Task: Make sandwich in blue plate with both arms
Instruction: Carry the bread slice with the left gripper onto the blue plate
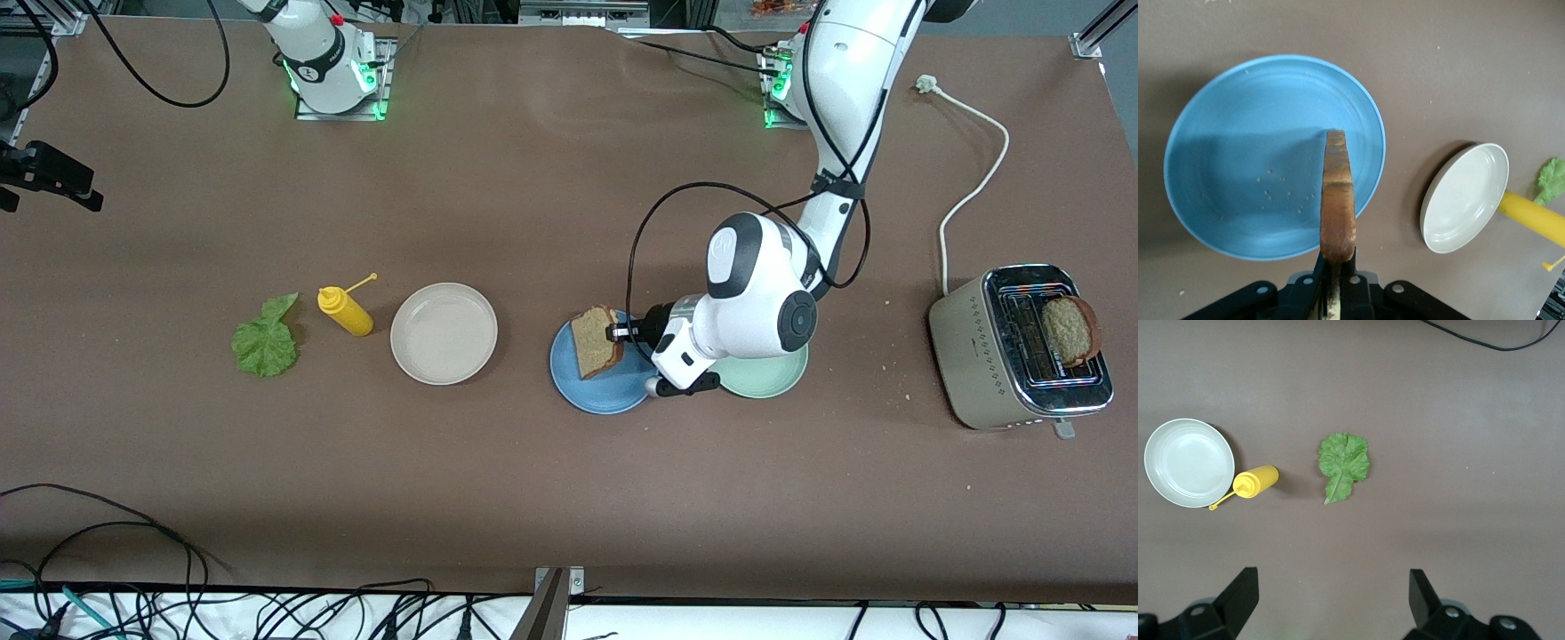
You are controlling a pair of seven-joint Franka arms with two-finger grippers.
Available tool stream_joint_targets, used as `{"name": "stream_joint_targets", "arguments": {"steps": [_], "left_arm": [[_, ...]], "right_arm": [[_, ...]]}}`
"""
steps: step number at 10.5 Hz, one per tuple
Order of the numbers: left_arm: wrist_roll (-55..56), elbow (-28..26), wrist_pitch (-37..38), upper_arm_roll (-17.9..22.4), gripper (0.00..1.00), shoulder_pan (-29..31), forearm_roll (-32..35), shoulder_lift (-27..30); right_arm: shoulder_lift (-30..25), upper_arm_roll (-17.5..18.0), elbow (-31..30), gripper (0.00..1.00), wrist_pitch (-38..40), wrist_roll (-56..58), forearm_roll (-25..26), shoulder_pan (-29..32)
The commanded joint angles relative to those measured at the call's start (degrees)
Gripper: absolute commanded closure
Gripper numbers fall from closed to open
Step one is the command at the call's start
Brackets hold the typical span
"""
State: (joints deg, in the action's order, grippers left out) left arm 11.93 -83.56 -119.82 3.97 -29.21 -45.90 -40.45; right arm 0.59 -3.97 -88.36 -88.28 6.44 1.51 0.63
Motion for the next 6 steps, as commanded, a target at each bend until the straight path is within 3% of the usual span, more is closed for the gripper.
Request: {"name": "stream_joint_targets", "arguments": {"steps": [1,5,6], "left_arm": [[0.20,3.74,-2.60,0.51,1.00,-0.50,-1.92,-3.05],[-0.59,3.58,-2.61,0.60,0.98,-0.07,-1.39,-3.49],[-0.76,3.23,-2.61,0.68,0.83,0.81,-1.30,-3.58]], "right_arm": [[0.03,0.10,0.91,0.00,0.92,0.33,0.86,0.16],[0.03,0.19,0.91,0.00,0.92,0.33,0.95,0.16],[0.03,0.19,0.91,0.00,0.92,0.33,1.03,0.16]]}}
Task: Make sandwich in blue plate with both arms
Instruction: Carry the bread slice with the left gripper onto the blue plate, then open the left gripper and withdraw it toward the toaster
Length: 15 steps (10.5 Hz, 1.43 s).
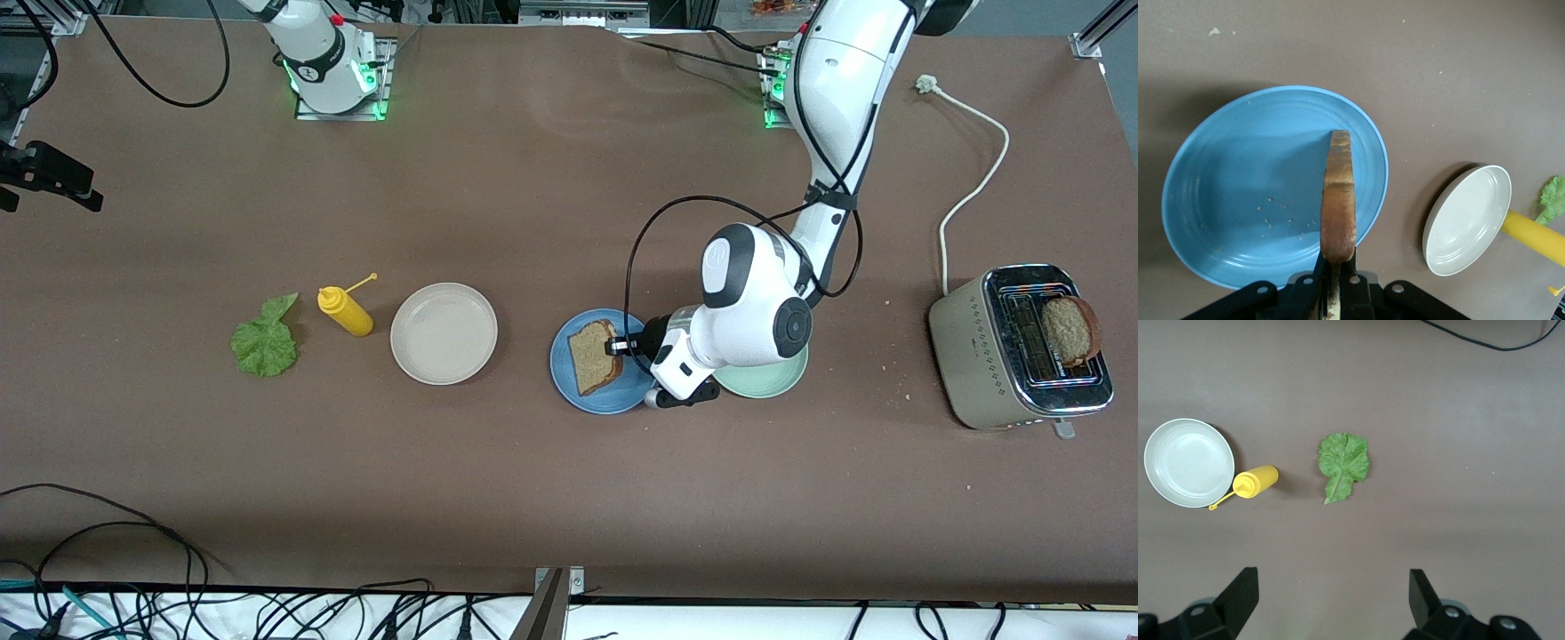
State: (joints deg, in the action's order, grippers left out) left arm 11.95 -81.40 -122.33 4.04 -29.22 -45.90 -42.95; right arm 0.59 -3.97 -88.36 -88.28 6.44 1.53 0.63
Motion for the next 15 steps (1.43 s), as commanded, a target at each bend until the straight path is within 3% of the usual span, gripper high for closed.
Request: {"name": "stream_joint_targets", "arguments": {"steps": [1,2,8,11,12,15], "left_arm": [[-0.88,0.90,-0.19,0.61,0.47,1.70,-1.30,-1.17],[-0.88,0.20,-0.10,0.61,0.00,2.41,-1.21,-1.09],[-0.52,-2.44,3.30,0.88,0.00,8.73,-1.21,0.23],[-0.52,-5.95,11.64,5.69,0.00,11.10,-0.51,5.57],[-0.52,-5.87,15.94,6.15,0.00,12.25,3.76,7.94],[-0.79,-5.96,18.52,5.89,0.00,15.33,23.78,16.55]], "right_arm": [[0.03,0.19,0.91,0.00,0.92,0.33,0.93,0.16],[0.03,0.19,0.91,0.00,0.92,0.33,1.02,0.16],[0.03,0.28,0.91,0.00,0.92,0.33,0.93,0.16],[0.73,0.54,0.82,0.00,0.66,-0.20,0.84,-0.28],[1.51,0.54,0.82,0.00,0.22,-0.11,0.15,-0.28],[2.84,1.59,0.65,0.00,0.21,0.32,0.75,-1.42]]}}
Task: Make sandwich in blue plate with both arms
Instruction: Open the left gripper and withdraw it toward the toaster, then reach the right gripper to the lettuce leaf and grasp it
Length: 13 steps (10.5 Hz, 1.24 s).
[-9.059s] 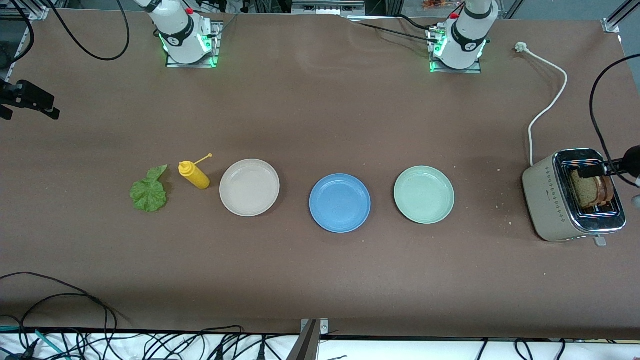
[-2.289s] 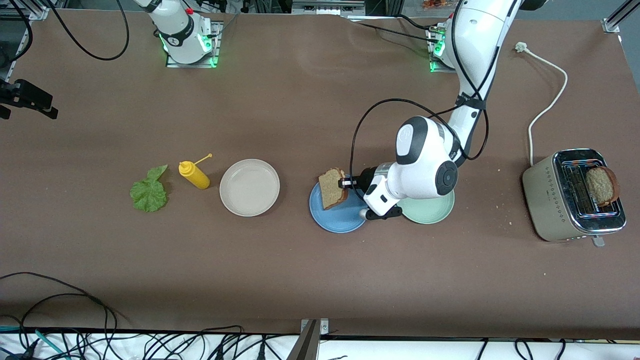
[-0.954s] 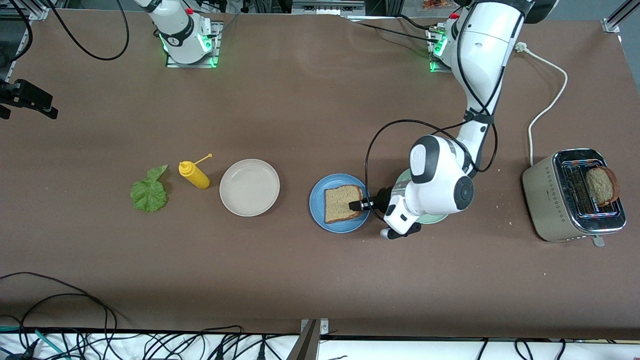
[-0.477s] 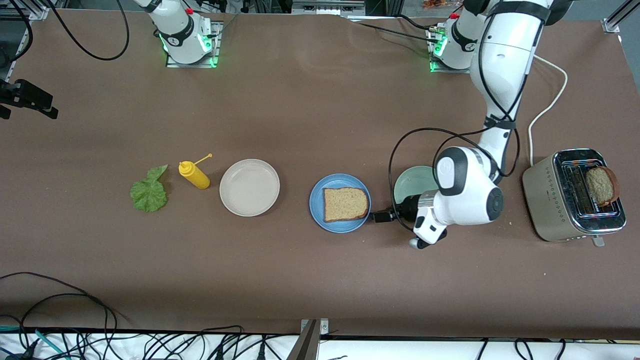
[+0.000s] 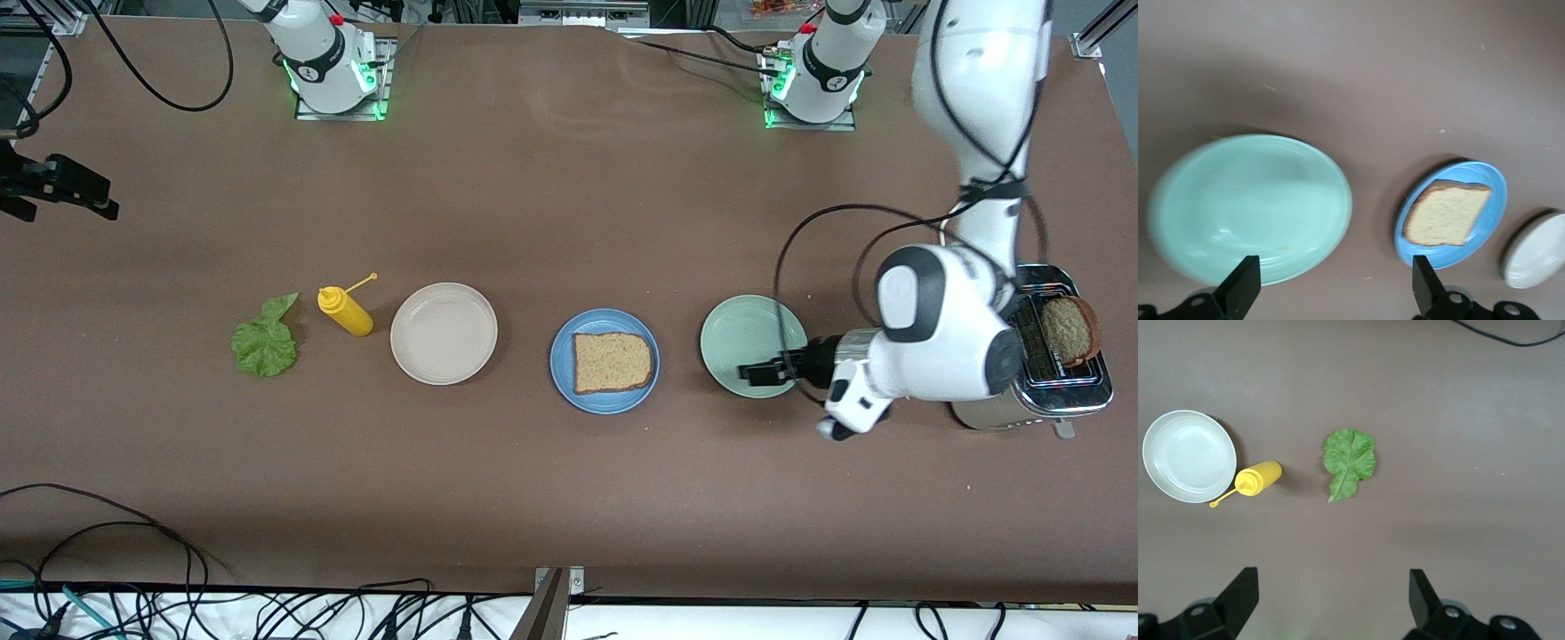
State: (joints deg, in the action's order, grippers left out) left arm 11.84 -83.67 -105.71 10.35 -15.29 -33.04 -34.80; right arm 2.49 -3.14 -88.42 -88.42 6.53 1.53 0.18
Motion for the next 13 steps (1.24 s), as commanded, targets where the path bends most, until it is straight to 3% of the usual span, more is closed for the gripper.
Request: {"name": "stream_joint_targets", "arguments": {"steps": [1,4,6,8,11,13], "left_arm": [[-2.50,-3.69,4.95,-0.41,0.00,1.67,15.07,11.22],[-5.67,-3.78,11.74,-0.94,0.00,3.50,26.06,19.75],[-8.49,-3.87,14.46,-4.17,0.00,7.27,31.26,24.93],[-8.67,-3.95,17.02,-8.31,0.00,12.28,32.94,29.51],[-11.83,-6.49,17.11,-8.41,0.00,13.97,33.21,34.52],[-11.31,-5.46,18.59,-8.50,0.00,13.97,33.65,34.72]], "right_arm": [[1.37,0.76,0.44,0.00,0.26,0.41,0.75,-1.06],[4.09,0.59,-2.08,0.00,-0.17,-1.96,0.84,-2.03],[8.04,0.24,-6.04,0.00,-6.12,-1.96,0.93,-1.76],[11.64,0.06,-8.51,0.00,-11.76,-1.96,0.93,-1.67],[15.43,-0.20,-17.98,0.00,-25.79,-1.61,1.01,-0.80],[20.07,-0.20,-21.78,0.00,-35.20,-0.82,1.01,-0.10]]}}
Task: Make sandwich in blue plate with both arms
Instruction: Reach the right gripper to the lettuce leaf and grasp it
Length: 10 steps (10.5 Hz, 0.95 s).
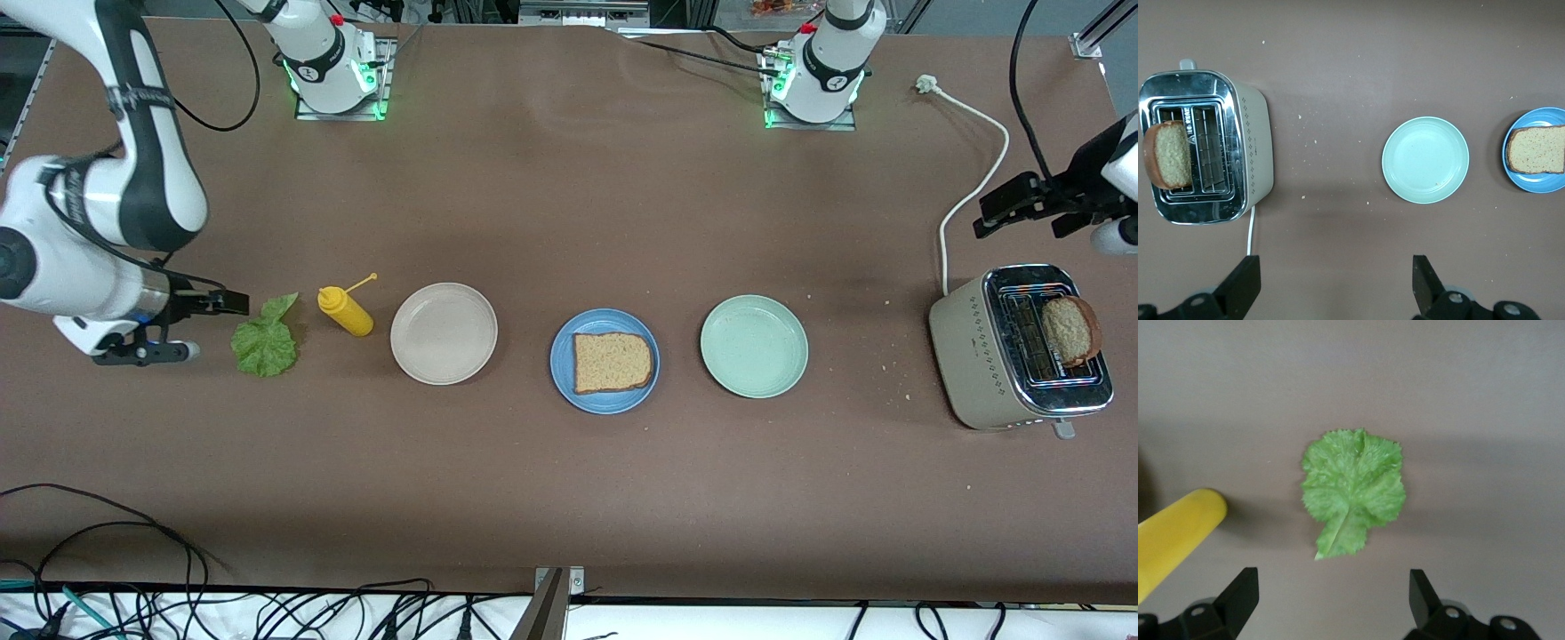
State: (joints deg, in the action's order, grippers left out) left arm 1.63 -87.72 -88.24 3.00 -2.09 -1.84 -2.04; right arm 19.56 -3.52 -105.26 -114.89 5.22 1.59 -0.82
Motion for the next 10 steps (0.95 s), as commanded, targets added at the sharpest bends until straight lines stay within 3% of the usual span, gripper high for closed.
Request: {"name": "stream_joint_targets", "arguments": {"steps": [1,3,6,7,8,10], "left_arm": [[-0.14,-0.27,2.53,-1.16,0.00,0.68,3.67,1.78],[0.83,-0.08,2.72,-1.25,0.00,0.68,4.21,1.87],[0.75,0.44,2.98,-0.72,0.00,0.77,4.65,2.04],[0.83,0.88,2.98,-0.63,0.00,0.77,6.04,2.04],[1.18,1.32,2.98,-0.63,0.00,0.77,6.06,1.87],[2.07,3.86,2.98,0.24,0.00,1.29,5.97,1.69]], "right_arm": [[5.73,0.09,-5.48,0.00,-11.38,0.58,0.95,1.43],[10.21,0.09,-5.57,0.00,-17.97,2.41,0.95,1.79],[13.74,0.18,-5.49,0.00,-21.16,2.25,0.87,2.23],[13.93,0.18,-5.49,0.21,-21.52,2.07,0.87,2.23],[13.93,0.18,-5.49,0.57,-21.08,1.90,0.87,2.14],[13.93,0.18,-5.05,0.94,-20.99,1.81,0.61,2.14]]}}
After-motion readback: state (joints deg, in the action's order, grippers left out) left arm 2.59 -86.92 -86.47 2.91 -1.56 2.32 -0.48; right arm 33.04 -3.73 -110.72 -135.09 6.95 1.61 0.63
